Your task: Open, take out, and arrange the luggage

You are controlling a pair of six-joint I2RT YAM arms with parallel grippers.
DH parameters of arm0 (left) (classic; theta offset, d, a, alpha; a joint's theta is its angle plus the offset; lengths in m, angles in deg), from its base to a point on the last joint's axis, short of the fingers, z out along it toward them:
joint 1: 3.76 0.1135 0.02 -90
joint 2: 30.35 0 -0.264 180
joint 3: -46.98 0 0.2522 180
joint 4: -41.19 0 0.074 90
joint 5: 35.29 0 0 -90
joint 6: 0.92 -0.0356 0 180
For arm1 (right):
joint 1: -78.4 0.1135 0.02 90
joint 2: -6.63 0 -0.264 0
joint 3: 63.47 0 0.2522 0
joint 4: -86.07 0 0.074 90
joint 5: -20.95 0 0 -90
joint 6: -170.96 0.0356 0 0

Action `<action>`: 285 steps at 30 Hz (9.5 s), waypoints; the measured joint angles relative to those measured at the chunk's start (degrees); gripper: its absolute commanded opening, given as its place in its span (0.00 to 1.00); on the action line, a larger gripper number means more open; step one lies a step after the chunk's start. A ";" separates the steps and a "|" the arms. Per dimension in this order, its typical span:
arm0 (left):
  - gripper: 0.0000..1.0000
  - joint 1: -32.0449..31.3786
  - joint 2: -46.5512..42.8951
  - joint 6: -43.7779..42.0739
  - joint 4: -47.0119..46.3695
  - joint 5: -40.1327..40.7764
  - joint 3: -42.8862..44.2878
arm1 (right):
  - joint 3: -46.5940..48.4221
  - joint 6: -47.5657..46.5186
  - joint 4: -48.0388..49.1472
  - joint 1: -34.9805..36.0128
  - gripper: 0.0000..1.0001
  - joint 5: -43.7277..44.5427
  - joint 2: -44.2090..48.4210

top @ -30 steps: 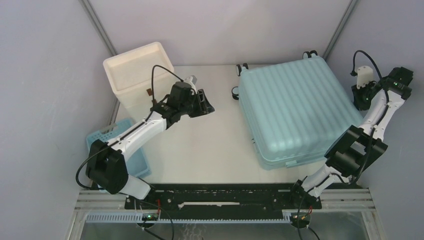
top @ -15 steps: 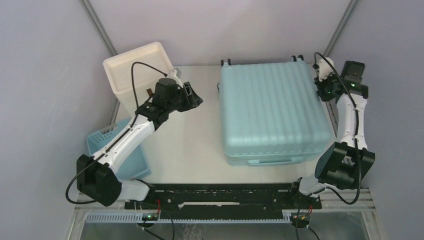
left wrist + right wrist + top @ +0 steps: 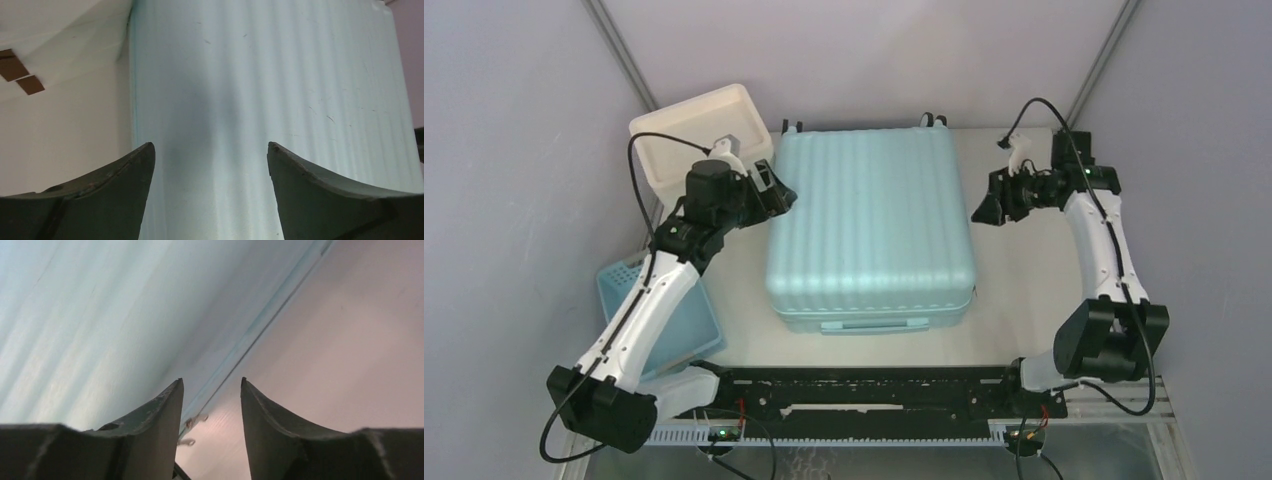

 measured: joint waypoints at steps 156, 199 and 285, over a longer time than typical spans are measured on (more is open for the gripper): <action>0.46 -15.10 -15.91 -22.99 -20.24 6.80 -21.62 | -34.64 -46.80 11.56 -7.87 0.14 -15.69 10.08; 0.40 2.08 8.48 -16.59 -17.31 0.81 -9.64 | -42.18 -34.29 15.15 2.69 0.00 -2.73 30.75; 0.54 -64.15 39.45 7.78 -34.32 48.68 -2.12 | -36.11 -4.50 10.49 -10.03 0.66 -6.84 38.03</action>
